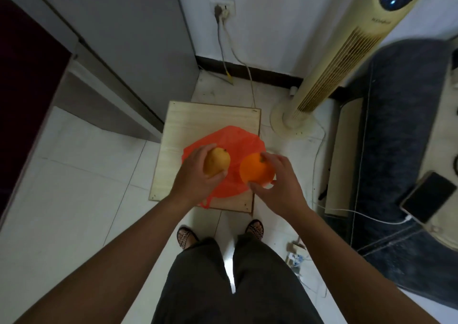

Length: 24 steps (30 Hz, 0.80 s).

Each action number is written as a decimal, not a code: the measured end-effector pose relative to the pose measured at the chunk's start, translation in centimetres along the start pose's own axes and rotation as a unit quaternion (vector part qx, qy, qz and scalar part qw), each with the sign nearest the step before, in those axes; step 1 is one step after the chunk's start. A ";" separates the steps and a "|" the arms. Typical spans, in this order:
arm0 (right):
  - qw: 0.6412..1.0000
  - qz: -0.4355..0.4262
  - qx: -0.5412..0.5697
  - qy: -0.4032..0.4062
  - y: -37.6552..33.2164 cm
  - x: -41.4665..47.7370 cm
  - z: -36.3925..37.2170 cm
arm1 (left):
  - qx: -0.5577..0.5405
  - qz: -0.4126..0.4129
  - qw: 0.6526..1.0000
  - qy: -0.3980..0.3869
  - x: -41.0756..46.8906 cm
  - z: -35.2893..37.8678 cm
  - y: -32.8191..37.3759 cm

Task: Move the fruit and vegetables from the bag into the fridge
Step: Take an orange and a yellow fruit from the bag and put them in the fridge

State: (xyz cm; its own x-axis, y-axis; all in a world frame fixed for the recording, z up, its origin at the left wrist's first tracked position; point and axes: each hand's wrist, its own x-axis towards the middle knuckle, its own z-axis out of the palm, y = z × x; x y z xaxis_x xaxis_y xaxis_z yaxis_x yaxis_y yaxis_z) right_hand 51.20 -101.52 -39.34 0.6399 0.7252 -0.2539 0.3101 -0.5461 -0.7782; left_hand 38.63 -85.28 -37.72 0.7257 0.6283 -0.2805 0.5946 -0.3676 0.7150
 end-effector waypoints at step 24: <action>0.946 -0.276 -0.064 -0.158 -22.8 -14.7 6.6 | -0.101 -0.100 0.955 0.260 -28.5 -16.7 -2.6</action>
State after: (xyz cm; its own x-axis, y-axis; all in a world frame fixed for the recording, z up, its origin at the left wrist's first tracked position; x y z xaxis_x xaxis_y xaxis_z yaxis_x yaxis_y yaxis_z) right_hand 30.08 -96.92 -21.68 0.1205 0.9927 -0.0041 0.6314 -0.0798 -0.7713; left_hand 10.58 -90.81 -20.92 0.3041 0.9467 -0.1059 0.5862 -0.0983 0.8042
